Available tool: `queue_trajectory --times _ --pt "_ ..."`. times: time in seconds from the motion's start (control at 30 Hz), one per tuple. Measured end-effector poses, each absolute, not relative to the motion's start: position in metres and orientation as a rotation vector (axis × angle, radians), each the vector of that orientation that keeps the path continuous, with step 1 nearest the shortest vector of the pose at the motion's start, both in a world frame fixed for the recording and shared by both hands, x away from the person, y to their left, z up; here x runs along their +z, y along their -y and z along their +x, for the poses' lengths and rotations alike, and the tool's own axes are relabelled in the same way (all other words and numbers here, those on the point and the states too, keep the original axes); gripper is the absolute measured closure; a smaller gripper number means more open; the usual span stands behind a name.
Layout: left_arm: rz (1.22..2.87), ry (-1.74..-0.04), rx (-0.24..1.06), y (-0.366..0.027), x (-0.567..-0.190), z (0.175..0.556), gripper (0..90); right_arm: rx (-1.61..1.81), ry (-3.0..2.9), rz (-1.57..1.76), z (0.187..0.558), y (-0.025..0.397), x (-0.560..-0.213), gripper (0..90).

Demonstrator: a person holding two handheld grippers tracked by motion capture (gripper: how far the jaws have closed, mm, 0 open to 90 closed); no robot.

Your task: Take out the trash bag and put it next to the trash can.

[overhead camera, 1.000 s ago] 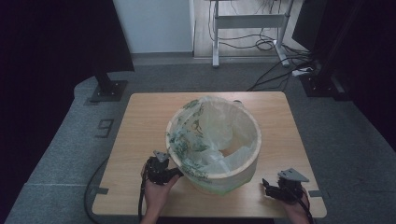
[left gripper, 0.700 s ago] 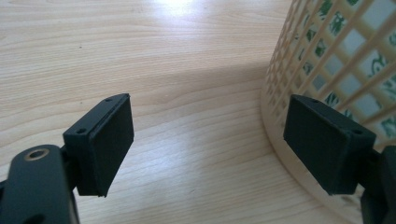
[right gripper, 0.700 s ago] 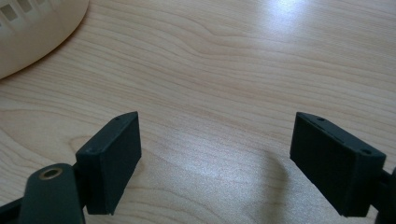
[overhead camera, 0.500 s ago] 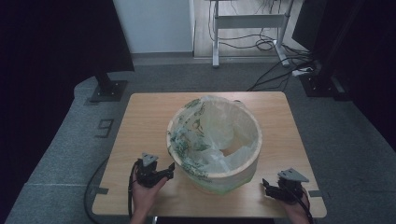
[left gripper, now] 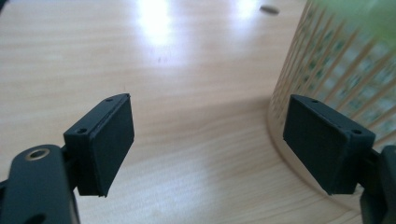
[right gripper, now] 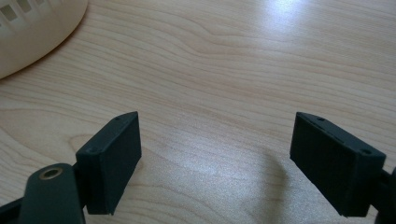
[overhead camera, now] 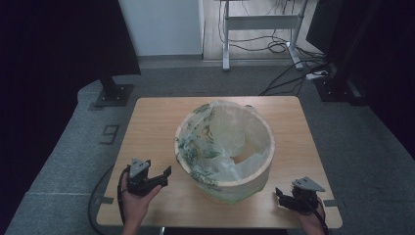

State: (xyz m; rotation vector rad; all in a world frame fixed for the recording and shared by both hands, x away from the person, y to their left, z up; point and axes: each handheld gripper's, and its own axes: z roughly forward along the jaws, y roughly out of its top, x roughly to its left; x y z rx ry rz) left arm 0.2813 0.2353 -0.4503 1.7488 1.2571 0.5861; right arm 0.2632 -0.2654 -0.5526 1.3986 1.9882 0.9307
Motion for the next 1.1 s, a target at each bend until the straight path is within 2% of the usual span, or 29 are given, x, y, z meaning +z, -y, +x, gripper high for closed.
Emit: queue_trajectory --times 0.33,0.7,1.1 --pt "1.729 -1.127 0.624 -0.236 -0.387 0.284 19.1 0.934 -1.984 1.402 0.263 0.266 -0.553 16.5" --pt "1.752 -0.977 0.590 -0.209 -0.323 0.300 20.6 0.932 -1.982 1.406 0.264 0.266 -0.553 16.5" --pt "1.815 -0.871 0.438 -0.169 -0.311 0.347 19.5 0.943 -1.990 1.412 0.264 0.268 -0.553 16.5"
